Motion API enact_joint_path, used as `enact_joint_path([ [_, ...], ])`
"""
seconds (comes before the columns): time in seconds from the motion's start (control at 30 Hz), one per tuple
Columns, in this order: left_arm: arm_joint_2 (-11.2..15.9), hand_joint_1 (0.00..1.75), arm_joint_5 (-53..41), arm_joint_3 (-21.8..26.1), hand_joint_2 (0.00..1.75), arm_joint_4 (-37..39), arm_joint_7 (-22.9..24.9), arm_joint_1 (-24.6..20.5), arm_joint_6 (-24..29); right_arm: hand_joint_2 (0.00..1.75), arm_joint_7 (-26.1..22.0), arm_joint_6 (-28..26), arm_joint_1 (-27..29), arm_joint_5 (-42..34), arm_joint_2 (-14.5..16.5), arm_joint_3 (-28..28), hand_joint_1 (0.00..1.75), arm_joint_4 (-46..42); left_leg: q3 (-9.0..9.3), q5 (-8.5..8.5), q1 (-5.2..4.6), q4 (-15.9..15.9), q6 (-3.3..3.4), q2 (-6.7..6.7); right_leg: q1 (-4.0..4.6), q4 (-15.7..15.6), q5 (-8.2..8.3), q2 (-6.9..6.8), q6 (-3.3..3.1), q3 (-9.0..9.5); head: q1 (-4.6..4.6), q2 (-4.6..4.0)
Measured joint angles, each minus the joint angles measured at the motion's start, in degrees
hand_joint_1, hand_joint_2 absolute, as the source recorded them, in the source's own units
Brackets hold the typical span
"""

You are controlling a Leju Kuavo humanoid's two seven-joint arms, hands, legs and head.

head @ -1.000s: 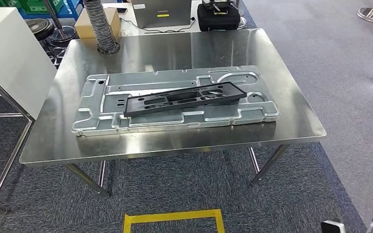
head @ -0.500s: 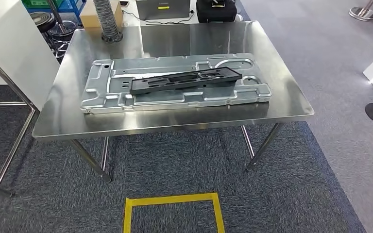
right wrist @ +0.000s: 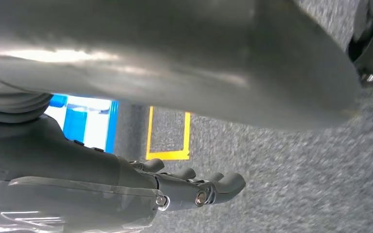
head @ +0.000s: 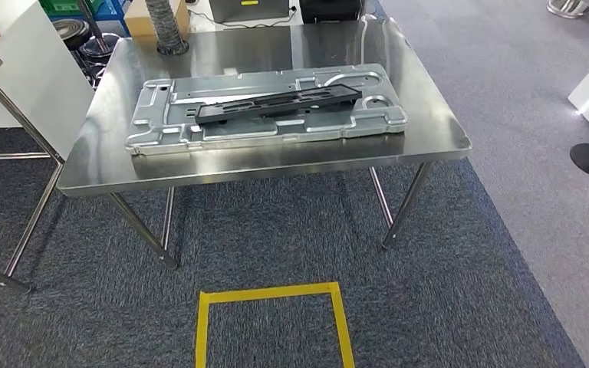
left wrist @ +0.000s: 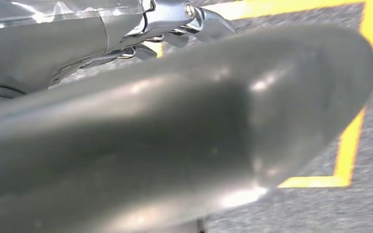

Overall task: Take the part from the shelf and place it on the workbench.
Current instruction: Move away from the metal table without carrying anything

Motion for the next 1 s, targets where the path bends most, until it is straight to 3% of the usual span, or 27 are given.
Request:
enact_joint_path([
  [0.07, -0.24, 0.00, -0.06, -0.16, 0.00, 0.00, 0.11, 0.05, -0.04, 0.00, -0.72, 0.47, -0.04, 0.28, 0.01, -0.06, 0.00, 0.06, -1.65, -5.84, 0.07, 7.27, -0.18, -0.14, 0.33, 0.13, 1.49, -0.08, -0.37, -1.95, -0.14, 0.00],
  [0.1, -0.32, 0.00, -0.12, -0.27, 0.00, 0.00, 0.16, 0.04, -0.06, 0.00, -1.03, 0.71, -0.04, 0.39, 0.01, -0.06, 0.00, 0.09, -1.93, -7.01, 0.08, 10.59, -0.23, -0.17, 0.50, 0.28, 2.22, -0.09, -0.42, -3.03, -0.15, 0.00],
  [0.13, -0.37, 0.00, -0.18, -0.40, 0.00, 0.00, 0.20, 0.03, -0.08, 0.00, -1.33, 0.97, -0.06, 0.44, 0.01, -0.06, 0.00, 0.12, -1.50, -6.72, 0.07, 12.55, -0.21, -0.19, 0.66, 0.52, 2.93, -0.10, -0.41, -4.15, -0.16, 0.00],
  [0.17, -0.39, 0.00, -0.26, -0.55, 0.00, 0.00, 0.24, 0.01, -0.09, 0.00, -1.58, 1.27, -0.07, 0.43, 0.01, -0.07, 0.00, 0.16, -0.21, -5.30, 0.07, 12.63, -0.11, -0.19, 0.76, 0.84, 3.56, -0.09, -0.35, -5.26, -0.15, 0.00],
  [0.23, -0.40, 0.00, -0.38, -0.83, 0.00, 0.00, 0.28, -0.13, -0.10, 0.00, -1.84, 1.64, -0.12, 0.36, 0.02, -0.08, 0.00, 0.26, 5.09, -2.75, 0.00, 7.08, 0.36, -0.22, 0.86, 1.62, 4.60, -0.08, -0.06, -7.22, -0.16, 0.00],
  [0.3, -0.41, 0.00, -0.48, -0.98, 0.00, 0.00, 0.28, -0.43, -0.11, 0.00, -1.92, 1.72, -0.20, 0.33, 0.06, -0.08, 0.00, 0.40, 10.81, -3.75, -0.30, -1.42, 1.01, -0.24, 0.96, 2.31, 5.56, -0.11, 0.51, -8.51, -0.14, 0.01],
  [0.33, -0.43, 0.00, -0.51, -1.04, 0.00, 0.00, 0.28, -0.55, -0.12, 0.00, -1.93, 1.72, -0.25, 0.32, 0.08, -0.09, 0.00, 0.45, 12.30, -4.65, -0.53, -4.19, 1.41, -0.26, 0.94, 2.43, 6.11, -0.16, 0.86, -8.85, -0.12, 0.01],
  [0.37, -0.45, 0.00, -0.55, -1.10, 0.00, 0.00, 0.28, -0.59, -0.13, 0.00, -1.94, 1.73, -0.26, 0.32, 0.10, -0.09, 0.00, 0.49, 12.69, -5.01, -0.73, -5.55, 1.82, -0.28, 0.94, 2.35, 6.69, -0.21, 1.25, -9.05, -0.10, 0.01],
  [0.43, -0.63, 0.00, -0.59, -1.21, 0.00, 0.00, 0.31, -0.50, -0.15, 0.00, -1.97, 1.73, -0.20, 0.36, 0.08, -0.12, 0.00, 0.51, 11.80, -4.02, -0.72, -5.82, 2.84, -0.15, 0.73, 2.38, 6.96, -0.15, 1.99, -9.50, -0.10, 0.00],
  [0.47, -0.71, 0.00, -0.60, -1.23, 0.00, 0.00, 0.31, -0.46, -0.16, 0.00, -2.03, 1.69, -0.18, 0.44, 0.06, -0.12, 0.00, 0.51, 11.17, -3.28, -0.63, -5.93, 3.37, -0.04, 0.63, 3.37, 5.45, -0.03, 2.33, -10.01, -0.02, 0.00],
  [0.5, -0.78, 0.00, -0.59, -1.25, 0.00, 0.00, 0.31, -0.46, -0.18, 0.00, -2.14, 1.64, -0.13, 0.53, 0.04, -0.11, 0.00, 0.51, 10.36, -2.46, -0.55, -6.02, 3.79, 0.08, 0.53, 5.50, 2.82, 0.10, 2.64, -10.76, 0.07, 0.00],
  [0.57, -0.80, 0.00, -0.58, -1.25, 0.00, 0.00, 0.28, -0.46, -0.20, 0.87, -2.60, 1.56, -0.10, 0.74, 0.03, -0.08, 0.00, 0.51, 8.54, -0.99, -0.65, -5.97, 4.24, 0.15, 0.40, 12.49, -3.44, 0.24, 3.18, -12.48, 0.24, 0.00],
  [0.6, -0.81, 0.00, -0.58, -1.26, 0.00, 0.00, 0.28, -0.43, -0.20, 1.31, -2.88, 1.62, -0.07, 0.85, 0.03, -0.05, 0.00, 0.51, 7.58, -0.25, -0.71, -5.92, 4.25, 0.15, 0.37, 15.98, -5.02, 0.26, 3.38, -12.96, 0.23, 0.00],
  [0.63, -0.82, 0.00, -0.61, -1.28, 0.00, 0.00, 0.28, -0.40, -0.20, 1.75, -3.22, 1.71, -0.09, 1.01, 0.03, -0.01, 0.00, 0.51, 6.61, 0.48, -0.77, -5.81, 4.20, 0.16, 0.36, 18.24, -5.04, 0.27, 3.50, -12.82, 0.22, -0.01],
  [0.67, -0.85, 0.00, -0.63, -1.30, 0.00, 0.00, 0.28, -0.39, -0.17, 1.75, -3.57, 1.87, -0.11, 1.17, 0.03, 0.04, 0.00, 0.51, 5.59, 1.19, -0.82, -5.66, 4.12, 0.18, 0.35, 18.73, -3.82, 0.27, 3.50, -11.81, 0.22, 0.00],
  [0.7, -0.86, 0.00, -0.65, -1.32, 0.00, 0.00, 0.28, -0.39, -0.13, 1.75, -3.93, 2.03, -0.14, 1.29, 0.03, 0.11, 0.00, 0.51, 4.59, 1.87, -0.85, -5.46, 4.01, 0.18, 0.35, 17.20, -2.06, 0.28, 3.39, -9.80, 0.22, 0.00],
  [0.77, -0.89, 0.00, -0.66, -1.34, 0.00, 0.00, 0.23, -0.43, -0.04, 1.75, -4.67, 2.23, -0.29, 1.39, 0.03, 0.31, 0.00, 0.51, 2.94, 3.00, -0.98, -4.89, 3.69, 0.13, 0.52, 9.16, -0.44, 0.33, 2.85, -3.13, 0.24, 0.01],
  [0.83, -0.90, 0.00, -0.61, -1.34, 0.00, 0.00, 0.00, -0.48, -0.04, 1.75, -5.20, 2.26, -0.52, 1.36, 0.02, 0.46, 0.00, 0.51, 1.94, 4.10, -1.14, -4.50, 3.15, 0.14, 0.83, 1.26, -1.79, 0.39, 1.96, 2.19, 0.19, 0.01],
  [0.87, -0.90, 0.00, -0.58, -1.34, 0.00, 0.00, -0.13, -0.50, -0.05, 1.75, -5.36, 2.25, -0.58, 1.34, 0.01, 0.49, 0.00, 0.51, 1.63, 4.71, -1.16, -4.51, 2.83, 0.17, 1.05, -0.60, -2.26, 0.41, 1.51, 3.13, 0.17, 0.01],
  [0.93, -0.90, 0.00, -0.49, -1.35, 0.00, 0.00, -0.40, -0.41, -0.09, 1.75, -5.61, 2.02, -0.54, 1.33, 0.01, 0.50, 0.00, 0.52, 1.02, 5.34, -1.02, -4.58, 2.14, 0.11, 1.01, -1.20, -1.54, 0.28, 0.55, 2.40, 0.17, 0.00],
  [0.97, -0.90, 0.00, -0.43, -1.36, 0.00, 0.00, -0.50, -0.32, -0.11, 1.75, -5.70, 1.70, -0.50, 1.36, 0.01, 0.52, 0.00, 0.53, 0.56, 4.23, -0.94, -3.86, 1.85, 0.00, 0.94, -1.25, -0.88, 0.15, 0.07, 1.81, 0.10, 0.00],
  [1.0, -0.92, 0.00, -0.32, -1.36, 0.00, 0.00, -0.58, -0.20, -0.13, 1.75, -5.80, 1.30, -0.43, 1.39, 0.01, 0.54, 0.00, 0.53, -0.11, 2.04, -0.86, -2.08, 1.57, -0.11, 0.84, -1.35, -0.16, 0.01, -0.35, 1.12, 0.01, 0.00],
])
